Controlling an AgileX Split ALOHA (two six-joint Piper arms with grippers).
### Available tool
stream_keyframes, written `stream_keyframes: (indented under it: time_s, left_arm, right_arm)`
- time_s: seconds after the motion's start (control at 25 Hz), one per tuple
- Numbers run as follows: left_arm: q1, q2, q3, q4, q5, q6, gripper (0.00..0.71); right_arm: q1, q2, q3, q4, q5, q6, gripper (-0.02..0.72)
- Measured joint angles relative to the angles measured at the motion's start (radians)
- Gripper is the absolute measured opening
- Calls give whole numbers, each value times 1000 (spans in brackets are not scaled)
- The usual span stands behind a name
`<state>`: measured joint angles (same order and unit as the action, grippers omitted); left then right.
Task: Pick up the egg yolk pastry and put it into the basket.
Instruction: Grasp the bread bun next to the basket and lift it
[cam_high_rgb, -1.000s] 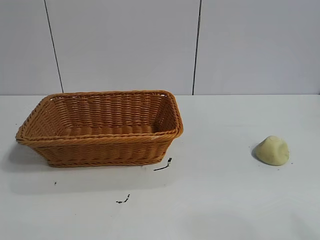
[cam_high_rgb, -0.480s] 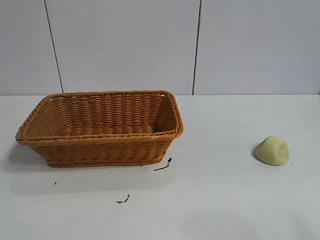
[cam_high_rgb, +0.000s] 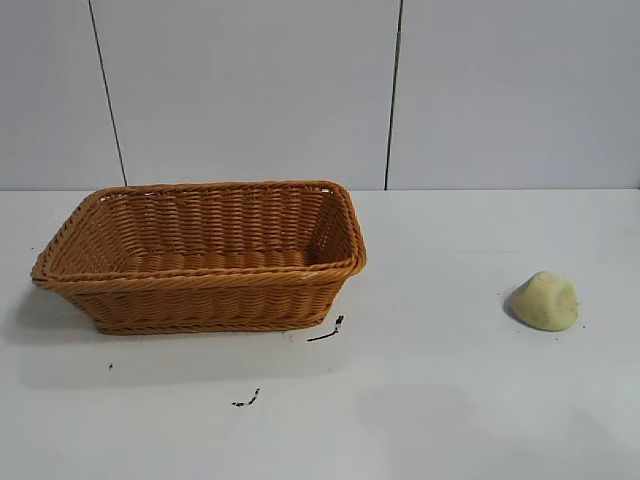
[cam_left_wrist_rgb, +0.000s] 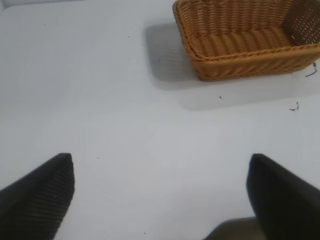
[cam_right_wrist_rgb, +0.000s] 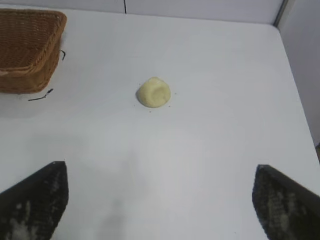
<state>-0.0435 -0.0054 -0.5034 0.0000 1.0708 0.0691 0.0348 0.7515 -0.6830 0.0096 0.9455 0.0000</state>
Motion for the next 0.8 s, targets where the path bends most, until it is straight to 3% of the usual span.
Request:
stream_keyframes:
  time_s: [0.24, 0.8]
  left_arm:
    - [0, 0, 0, 0, 0, 0, 696]
    - [0, 0, 0, 0, 0, 0, 696]
  right_arm:
    - [0, 411, -159, 0, -76, 0, 693]
    - [0, 1112, -679, -1, -49, 0, 693]
